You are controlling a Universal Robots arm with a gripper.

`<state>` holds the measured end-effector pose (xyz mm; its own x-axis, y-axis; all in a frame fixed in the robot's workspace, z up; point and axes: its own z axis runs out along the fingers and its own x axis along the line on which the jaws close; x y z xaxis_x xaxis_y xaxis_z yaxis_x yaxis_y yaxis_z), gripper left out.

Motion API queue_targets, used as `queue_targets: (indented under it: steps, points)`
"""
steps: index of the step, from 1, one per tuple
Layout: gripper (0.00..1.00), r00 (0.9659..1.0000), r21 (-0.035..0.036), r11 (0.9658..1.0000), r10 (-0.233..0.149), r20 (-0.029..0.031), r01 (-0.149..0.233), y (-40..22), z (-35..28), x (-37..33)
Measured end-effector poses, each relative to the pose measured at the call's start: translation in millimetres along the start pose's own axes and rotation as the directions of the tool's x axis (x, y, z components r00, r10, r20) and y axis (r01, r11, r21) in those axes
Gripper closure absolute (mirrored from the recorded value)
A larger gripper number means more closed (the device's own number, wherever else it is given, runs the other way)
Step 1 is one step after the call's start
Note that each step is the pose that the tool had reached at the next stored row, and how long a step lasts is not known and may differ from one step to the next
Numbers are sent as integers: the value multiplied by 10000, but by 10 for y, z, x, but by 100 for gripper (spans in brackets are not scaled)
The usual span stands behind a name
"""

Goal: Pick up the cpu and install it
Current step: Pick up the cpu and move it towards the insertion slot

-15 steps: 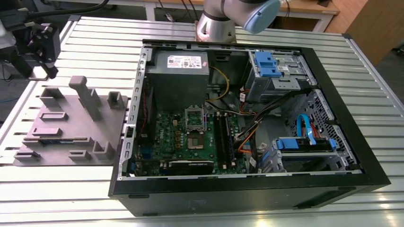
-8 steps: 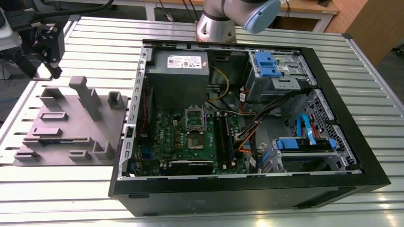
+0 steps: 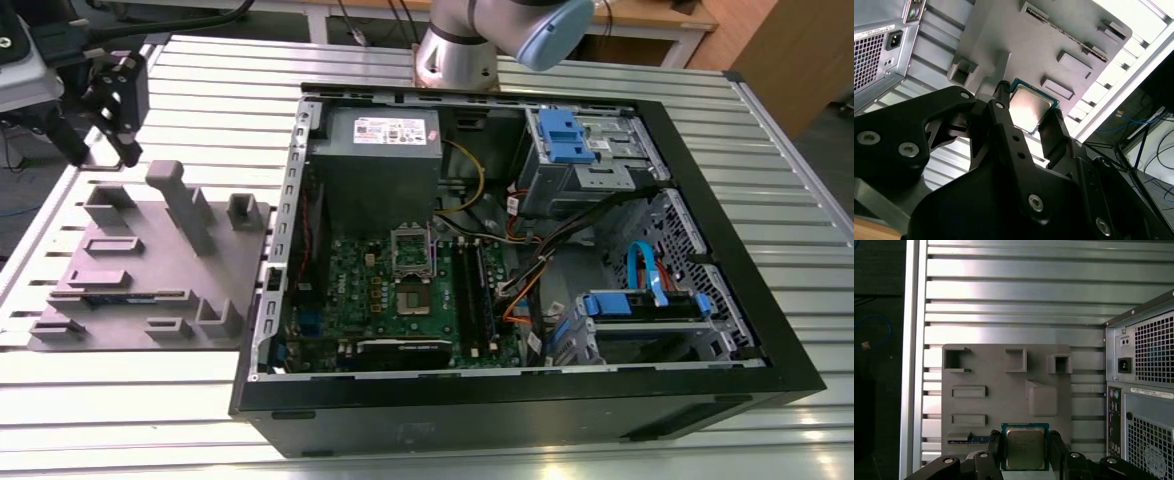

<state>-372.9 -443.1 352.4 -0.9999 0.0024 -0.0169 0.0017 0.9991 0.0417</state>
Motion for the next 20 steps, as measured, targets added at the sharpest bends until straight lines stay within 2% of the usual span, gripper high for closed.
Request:
queue_targets:
  steps: [20]
  points:
    - [52,10000,0,10000,0,0,0,0,5,-272]
